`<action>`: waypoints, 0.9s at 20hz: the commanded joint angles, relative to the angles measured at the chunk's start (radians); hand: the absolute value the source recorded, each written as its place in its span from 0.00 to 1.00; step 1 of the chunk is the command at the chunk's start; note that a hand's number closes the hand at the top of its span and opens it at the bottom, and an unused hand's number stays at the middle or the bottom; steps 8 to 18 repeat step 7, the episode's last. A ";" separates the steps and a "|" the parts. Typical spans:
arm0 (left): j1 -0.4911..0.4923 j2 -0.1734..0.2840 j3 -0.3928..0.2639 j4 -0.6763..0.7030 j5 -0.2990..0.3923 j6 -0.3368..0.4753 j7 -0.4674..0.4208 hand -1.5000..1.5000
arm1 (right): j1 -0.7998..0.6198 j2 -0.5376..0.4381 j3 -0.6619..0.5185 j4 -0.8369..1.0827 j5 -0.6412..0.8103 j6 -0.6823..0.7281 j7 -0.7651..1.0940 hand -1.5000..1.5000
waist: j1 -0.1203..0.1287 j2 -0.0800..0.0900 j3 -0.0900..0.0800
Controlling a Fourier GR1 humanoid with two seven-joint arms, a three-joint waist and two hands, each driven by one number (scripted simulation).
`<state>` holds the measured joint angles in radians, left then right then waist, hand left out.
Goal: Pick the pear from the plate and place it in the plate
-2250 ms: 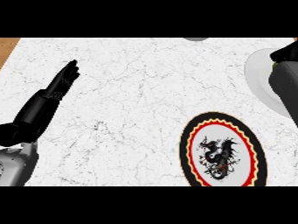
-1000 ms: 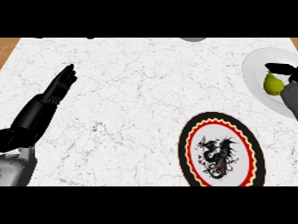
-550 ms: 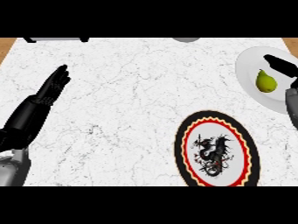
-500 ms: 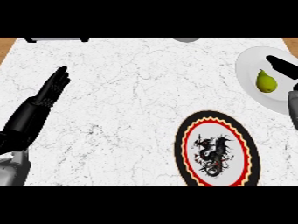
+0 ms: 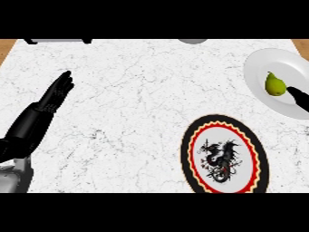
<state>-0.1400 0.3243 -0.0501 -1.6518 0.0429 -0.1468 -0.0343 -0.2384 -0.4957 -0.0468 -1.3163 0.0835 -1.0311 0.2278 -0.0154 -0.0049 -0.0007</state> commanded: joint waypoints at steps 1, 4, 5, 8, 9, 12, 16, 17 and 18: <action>-0.003 -0.054 -0.038 -0.030 -0.049 0.034 0.042 0.50 | 0.188 -0.002 0.001 -0.213 0.026 -0.011 0.055 0.00 | 0.001 0.001 0.000; 0.031 0.014 0.051 -0.079 0.025 -0.051 0.043 0.50 | 0.250 -0.033 -0.044 -0.291 0.026 0.058 0.067 0.00 | 0.009 0.002 0.000; -0.032 -0.044 0.002 -0.040 -0.041 -0.003 0.061 0.50 | 0.253 -0.012 -0.026 -0.314 0.051 0.065 0.097 0.00 | 0.008 0.003 0.000; -0.038 -0.024 0.046 -0.058 -0.014 -0.031 0.093 0.50 | 0.221 -0.029 -0.060 -0.303 0.041 0.120 0.117 0.00 | 0.011 0.004 0.001; -0.038 -0.024 0.046 -0.058 -0.014 -0.031 0.093 0.50 | 0.221 -0.029 -0.060 -0.303 0.041 0.120 0.117 0.00 | 0.011 0.004 0.001; -0.038 -0.024 0.046 -0.058 -0.014 -0.031 0.093 0.50 | 0.221 -0.029 -0.060 -0.303 0.041 0.120 0.117 0.00 | 0.011 0.004 0.001; -0.038 -0.024 0.046 -0.058 -0.014 -0.031 0.093 0.50 | 0.221 -0.029 -0.060 -0.303 0.041 0.120 0.117 0.00 | 0.011 0.004 0.001; -0.038 -0.024 0.046 -0.058 -0.014 -0.031 0.093 0.50 | 0.221 -0.029 -0.060 -0.303 0.041 0.120 0.117 0.00 | 0.011 0.004 0.001; -0.038 -0.024 0.046 -0.058 -0.014 -0.031 0.093 0.50 | 0.221 -0.029 -0.060 -0.303 0.041 0.120 0.117 0.00 | 0.011 0.004 0.001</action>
